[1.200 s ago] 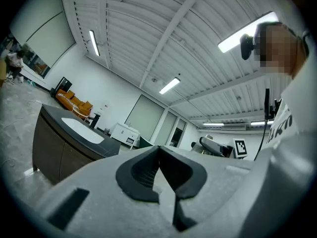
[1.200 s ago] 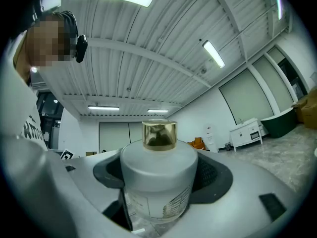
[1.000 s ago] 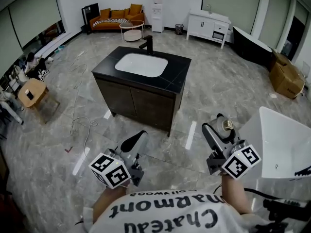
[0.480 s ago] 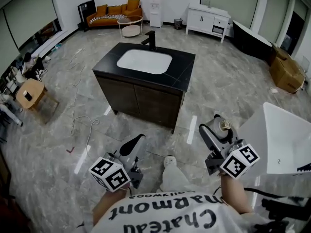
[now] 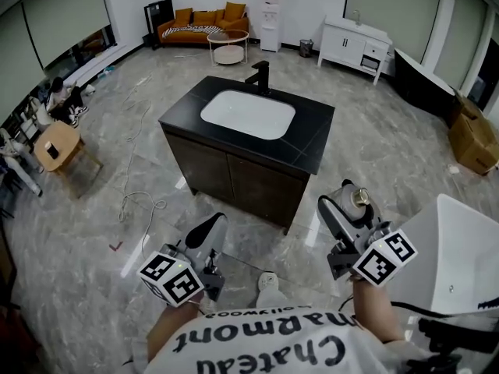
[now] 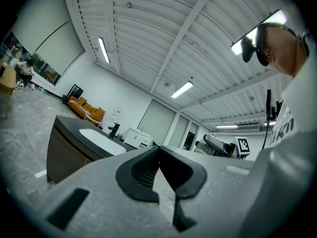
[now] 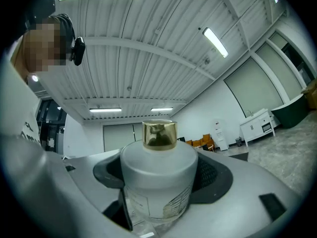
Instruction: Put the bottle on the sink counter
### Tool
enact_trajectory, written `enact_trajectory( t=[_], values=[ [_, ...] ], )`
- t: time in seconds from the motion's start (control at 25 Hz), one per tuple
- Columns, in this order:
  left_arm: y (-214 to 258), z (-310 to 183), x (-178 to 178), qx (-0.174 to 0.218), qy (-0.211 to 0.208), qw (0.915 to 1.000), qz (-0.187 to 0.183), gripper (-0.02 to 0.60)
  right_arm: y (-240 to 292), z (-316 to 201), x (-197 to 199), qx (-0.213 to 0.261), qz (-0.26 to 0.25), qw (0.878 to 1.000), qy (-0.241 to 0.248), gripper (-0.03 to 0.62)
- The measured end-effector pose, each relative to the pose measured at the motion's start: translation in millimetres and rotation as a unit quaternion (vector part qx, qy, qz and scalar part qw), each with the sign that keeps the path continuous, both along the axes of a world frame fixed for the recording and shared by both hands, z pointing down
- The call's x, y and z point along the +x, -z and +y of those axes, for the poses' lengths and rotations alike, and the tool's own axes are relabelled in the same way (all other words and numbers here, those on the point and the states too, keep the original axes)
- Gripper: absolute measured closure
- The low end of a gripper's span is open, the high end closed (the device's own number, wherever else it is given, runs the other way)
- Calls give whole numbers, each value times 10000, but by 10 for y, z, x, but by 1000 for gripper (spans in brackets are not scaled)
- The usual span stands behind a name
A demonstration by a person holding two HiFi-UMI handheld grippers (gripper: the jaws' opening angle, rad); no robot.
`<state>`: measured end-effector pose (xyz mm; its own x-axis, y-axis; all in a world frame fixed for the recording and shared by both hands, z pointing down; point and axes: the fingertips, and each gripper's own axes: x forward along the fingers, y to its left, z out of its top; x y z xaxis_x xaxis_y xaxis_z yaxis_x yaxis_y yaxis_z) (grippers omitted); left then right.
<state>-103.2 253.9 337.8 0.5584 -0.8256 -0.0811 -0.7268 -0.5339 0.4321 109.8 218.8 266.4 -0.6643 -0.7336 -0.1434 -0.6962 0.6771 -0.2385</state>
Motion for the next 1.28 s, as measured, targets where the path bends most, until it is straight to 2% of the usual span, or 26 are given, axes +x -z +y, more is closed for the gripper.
enact_trajectory(
  t=[0.28, 0.52, 0.8, 1.12, 1.28],
  values=[
    [242, -908, 138, 262, 49, 9996, -25, 566, 211, -882, 65, 221, 78, 9996, 148, 255],
    [282, -1630, 261, 361, 156, 9992, -58, 566, 315, -1585, 224, 328, -102, 9992, 190, 255],
    [224, -2205, 378, 291, 210, 9993, -66, 566, 175, -2177, 352, 140, -5, 9998, 126, 255],
    [183, -2636, 537, 250, -165, 9995, -111, 566, -40, -2531, 495, -121, -45, 9998, -175, 255],
    [150, -2941, 553, 232, -391, 9989, -80, 566, -118, -2714, 443, -160, 62, 9997, -191, 255]
  ],
)
